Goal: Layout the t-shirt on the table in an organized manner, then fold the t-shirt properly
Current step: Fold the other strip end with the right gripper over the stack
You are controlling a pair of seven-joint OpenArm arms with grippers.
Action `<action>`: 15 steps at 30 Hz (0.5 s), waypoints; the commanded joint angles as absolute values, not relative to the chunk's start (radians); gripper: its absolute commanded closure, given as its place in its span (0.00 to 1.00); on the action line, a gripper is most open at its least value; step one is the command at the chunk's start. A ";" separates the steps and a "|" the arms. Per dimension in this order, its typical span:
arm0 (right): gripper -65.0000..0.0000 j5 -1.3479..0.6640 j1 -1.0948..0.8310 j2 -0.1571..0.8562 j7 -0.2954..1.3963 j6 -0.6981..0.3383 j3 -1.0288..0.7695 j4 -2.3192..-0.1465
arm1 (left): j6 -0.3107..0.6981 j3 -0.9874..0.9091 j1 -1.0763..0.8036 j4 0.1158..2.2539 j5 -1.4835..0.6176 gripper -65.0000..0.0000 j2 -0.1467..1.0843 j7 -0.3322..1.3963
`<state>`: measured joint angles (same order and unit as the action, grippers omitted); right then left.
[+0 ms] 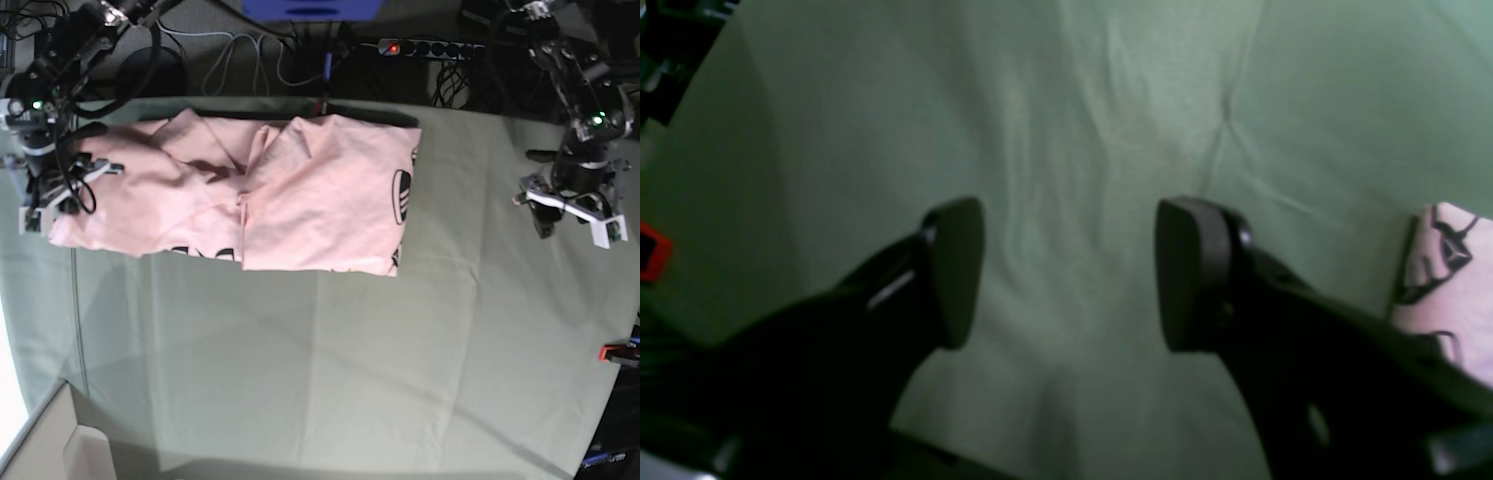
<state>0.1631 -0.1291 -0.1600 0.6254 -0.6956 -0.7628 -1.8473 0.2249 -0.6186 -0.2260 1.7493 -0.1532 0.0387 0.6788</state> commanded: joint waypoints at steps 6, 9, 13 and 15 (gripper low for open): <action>1.00 0.151 -0.217 -0.157 0.622 -0.698 -0.556 -1.940 | 0.226 -0.624 -0.220 1.767 -0.159 0.40 0.071 0.656; 1.00 0.151 -0.249 -0.157 0.622 -0.698 -0.427 -1.968 | 0.226 -0.624 -0.220 1.768 -0.159 0.40 0.073 0.656; 1.00 0.151 -0.282 -0.157 0.619 -0.698 -0.234 -1.988 | 0.226 -0.624 -0.220 1.768 -0.157 0.40 0.073 0.656; 1.00 0.153 -0.282 -0.157 0.618 -0.698 -0.147 -1.989 | 0.226 -0.624 -0.220 1.768 -0.157 0.40 0.073 0.656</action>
<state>0.1726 -0.2916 -0.1551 0.6472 -0.6987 -0.1429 -1.9682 0.2283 -0.6209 -0.2249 1.7496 -0.1528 0.0639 0.6773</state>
